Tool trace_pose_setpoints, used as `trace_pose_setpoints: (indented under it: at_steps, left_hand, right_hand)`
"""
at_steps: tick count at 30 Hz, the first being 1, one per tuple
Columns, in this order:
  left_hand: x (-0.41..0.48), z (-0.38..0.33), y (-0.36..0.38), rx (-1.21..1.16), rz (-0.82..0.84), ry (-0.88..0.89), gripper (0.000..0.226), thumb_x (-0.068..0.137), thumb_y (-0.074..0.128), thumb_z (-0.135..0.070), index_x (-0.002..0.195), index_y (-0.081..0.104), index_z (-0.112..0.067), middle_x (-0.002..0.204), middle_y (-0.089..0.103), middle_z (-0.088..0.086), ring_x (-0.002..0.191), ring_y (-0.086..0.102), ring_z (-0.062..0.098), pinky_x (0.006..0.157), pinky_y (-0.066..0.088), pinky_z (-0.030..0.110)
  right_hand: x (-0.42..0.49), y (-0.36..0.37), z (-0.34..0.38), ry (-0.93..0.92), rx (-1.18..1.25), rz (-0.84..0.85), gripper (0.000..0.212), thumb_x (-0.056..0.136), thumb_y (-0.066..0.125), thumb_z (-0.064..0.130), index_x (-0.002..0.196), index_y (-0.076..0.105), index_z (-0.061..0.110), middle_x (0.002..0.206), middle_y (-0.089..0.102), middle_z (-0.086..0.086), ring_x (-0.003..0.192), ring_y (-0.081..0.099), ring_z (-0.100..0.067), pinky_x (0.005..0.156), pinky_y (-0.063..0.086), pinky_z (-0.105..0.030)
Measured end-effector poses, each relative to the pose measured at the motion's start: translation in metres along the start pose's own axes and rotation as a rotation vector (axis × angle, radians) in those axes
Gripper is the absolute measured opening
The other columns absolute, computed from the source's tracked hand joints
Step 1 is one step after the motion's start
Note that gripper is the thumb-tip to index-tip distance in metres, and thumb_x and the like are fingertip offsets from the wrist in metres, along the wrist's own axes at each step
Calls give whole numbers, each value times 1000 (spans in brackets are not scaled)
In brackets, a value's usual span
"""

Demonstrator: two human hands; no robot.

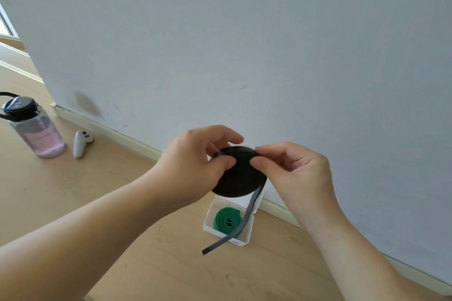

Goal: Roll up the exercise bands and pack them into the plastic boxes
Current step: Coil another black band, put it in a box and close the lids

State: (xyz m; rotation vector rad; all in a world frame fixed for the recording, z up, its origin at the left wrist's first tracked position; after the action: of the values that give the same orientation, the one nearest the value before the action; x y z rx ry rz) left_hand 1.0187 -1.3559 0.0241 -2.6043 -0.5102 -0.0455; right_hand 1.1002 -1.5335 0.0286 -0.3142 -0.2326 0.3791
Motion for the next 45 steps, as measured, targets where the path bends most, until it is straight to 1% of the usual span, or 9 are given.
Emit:
trace_pose_setpoints:
  at_steps: [3, 6, 11, 15, 24, 33, 37, 41, 45]
  left_hand:
    - [2, 4, -6, -283, -68, -116, 27, 91, 75, -12, 106, 75, -34, 90, 76, -8, 80, 71, 5, 66, 53, 11]
    - [-1, 7, -5, -446, -71, -190, 23, 91, 75, -11, 104, 75, -30, 96, 76, 0, 87, 74, 18, 78, 59, 28]
    - [-7, 5, 1, -105, 48, -93, 25, 89, 76, -16, 104, 66, -34, 97, 71, -16, 87, 69, -4, 64, 55, 15]
    - [-8, 4, 4, 19, 101, -6, 33, 88, 72, -13, 108, 70, -40, 92, 73, -18, 91, 68, -1, 82, 59, 24]
    - [-1, 9, -8, -287, -45, -116, 24, 92, 73, -13, 102, 75, -35, 88, 75, -14, 77, 69, 3, 67, 51, 11]
    - [-10, -3, 2, 67, 22, 63, 34, 88, 72, -15, 109, 71, -42, 96, 72, -26, 96, 66, -6, 85, 59, 28]
    - [-4, 0, -8, -163, -85, -43, 28, 91, 73, -12, 100, 73, -39, 89, 71, -28, 83, 66, -6, 67, 52, 8]
    - [-3, 9, -6, -447, -56, -214, 25, 92, 74, -12, 103, 74, -34, 99, 76, -8, 84, 75, 12, 74, 61, 26]
    - [-10, 6, 4, -97, 119, -49, 38, 87, 77, -18, 117, 67, -39, 106, 71, -22, 95, 66, -3, 75, 56, 17]
  right_hand:
    - [3, 0, -4, 69, 142, 3, 36, 86, 78, -1, 95, 81, 34, 93, 81, 2, 91, 77, -15, 88, 60, -30]
    - [5, 5, -7, 81, 177, -8, 41, 90, 72, -3, 99, 81, 37, 99, 81, 1, 98, 75, -16, 93, 60, -37]
    - [-5, 12, 3, -118, -115, 110, 45, 93, 64, -8, 97, 82, 33, 94, 76, 15, 97, 71, -8, 85, 53, -19]
    - [-12, 18, 8, -240, -212, 125, 45, 91, 64, -11, 99, 82, 29, 92, 74, 14, 93, 70, -7, 79, 48, -9]
    - [1, 1, 1, 50, 113, 8, 36, 91, 73, 0, 95, 81, 35, 97, 81, 9, 98, 76, -9, 95, 58, -33]
    - [-10, 11, 9, -141, -159, 71, 32, 87, 76, 0, 92, 82, 32, 86, 78, 14, 84, 73, -5, 76, 56, -15]
    - [0, -3, 2, 38, 70, -8, 29, 84, 80, 3, 92, 80, 30, 91, 81, 7, 89, 77, -11, 88, 61, -33]
    - [1, -4, 4, 63, 136, -18, 33, 87, 76, -3, 91, 82, 30, 94, 82, 4, 93, 77, -14, 90, 59, -37]
    - [-5, 3, 8, 8, -9, 52, 33, 81, 81, -3, 79, 84, 30, 80, 80, 9, 77, 76, -10, 74, 58, -19]
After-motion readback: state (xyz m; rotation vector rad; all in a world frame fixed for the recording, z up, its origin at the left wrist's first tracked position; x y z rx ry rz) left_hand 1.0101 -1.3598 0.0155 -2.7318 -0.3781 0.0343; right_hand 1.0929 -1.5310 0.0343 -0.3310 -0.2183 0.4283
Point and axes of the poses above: each hand's wrist, its own x-axis towards the middle knuckle, its own y-axis out of the palm, z = x × y, the point moved 4 cm from there along x, towards the middle knuckle
